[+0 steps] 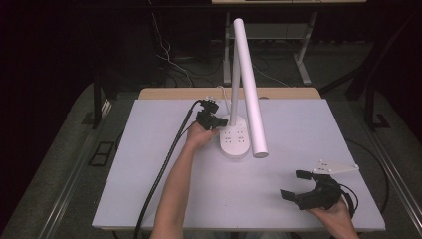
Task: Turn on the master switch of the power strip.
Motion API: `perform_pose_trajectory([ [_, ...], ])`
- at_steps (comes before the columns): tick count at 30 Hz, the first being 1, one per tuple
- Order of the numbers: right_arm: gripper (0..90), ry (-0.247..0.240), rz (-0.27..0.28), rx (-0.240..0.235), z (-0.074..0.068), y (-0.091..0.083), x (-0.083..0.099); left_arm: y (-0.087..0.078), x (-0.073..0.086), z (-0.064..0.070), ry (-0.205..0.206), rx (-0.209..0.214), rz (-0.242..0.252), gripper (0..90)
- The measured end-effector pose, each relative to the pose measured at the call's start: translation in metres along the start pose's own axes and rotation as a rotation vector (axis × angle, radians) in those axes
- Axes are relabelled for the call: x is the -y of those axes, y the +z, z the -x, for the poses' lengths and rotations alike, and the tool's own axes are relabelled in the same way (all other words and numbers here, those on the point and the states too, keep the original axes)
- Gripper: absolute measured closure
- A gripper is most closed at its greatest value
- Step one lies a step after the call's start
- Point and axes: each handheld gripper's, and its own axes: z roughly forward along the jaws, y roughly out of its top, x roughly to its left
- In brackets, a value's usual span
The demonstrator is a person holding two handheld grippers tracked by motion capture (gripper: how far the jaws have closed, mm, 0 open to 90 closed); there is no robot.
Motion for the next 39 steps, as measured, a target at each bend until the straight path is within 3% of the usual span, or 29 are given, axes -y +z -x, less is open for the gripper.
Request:
perform_pose_trajectory([
  [6,0.3,-0.006,0.004,-0.001,-0.001,0.000,0.000,0.001,0.000,0.001,-0.001,-0.005,-0.010,90.0],
  [9,0.3,-0.007,0.003,-0.001,-0.001,-0.001,0.000,0.001,0.001,0.000,-0.014,-0.001,0.002,90.0],
  [10,0.3,-0.009,0.002,-0.001,-0.001,-0.001,0.000,0.001,0.002,0.001,-0.043,0.000,0.009,90.0],
  [13,0.3,-0.007,0.004,-0.001,-0.001,-0.001,0.000,0.000,0.002,-0.001,-0.029,0.005,0.007,90.0],
  [15,0.3,-0.005,0.004,-0.001,0.000,-0.001,0.000,0.001,0.002,0.000,-0.054,0.007,0.011,90.0],
  [22,0.3,0.001,0.002,0.000,0.001,-0.001,0.000,0.000,0.002,0.000,-0.061,0.007,0.019,90.0],
  [25,0.3,0.000,0.004,0.001,0.001,-0.001,0.000,-0.001,0.001,0.002,-0.013,-0.019,0.005,90.0],
  [30,0.3,0.002,0.005,0.001,0.001,-0.001,0.000,-0.004,0.000,0.002,-0.016,-0.022,0.007,89.8],
  [33,0.3,0.005,0.005,0.001,0.003,-0.001,0.000,-0.008,-0.001,0.001,0.005,-0.043,-0.019,89.6],
  [39,0.3,0.005,0.003,0.003,0.004,0.000,0.000,-0.019,0.000,-0.001,0.025,-0.015,0.004,86.3],
])
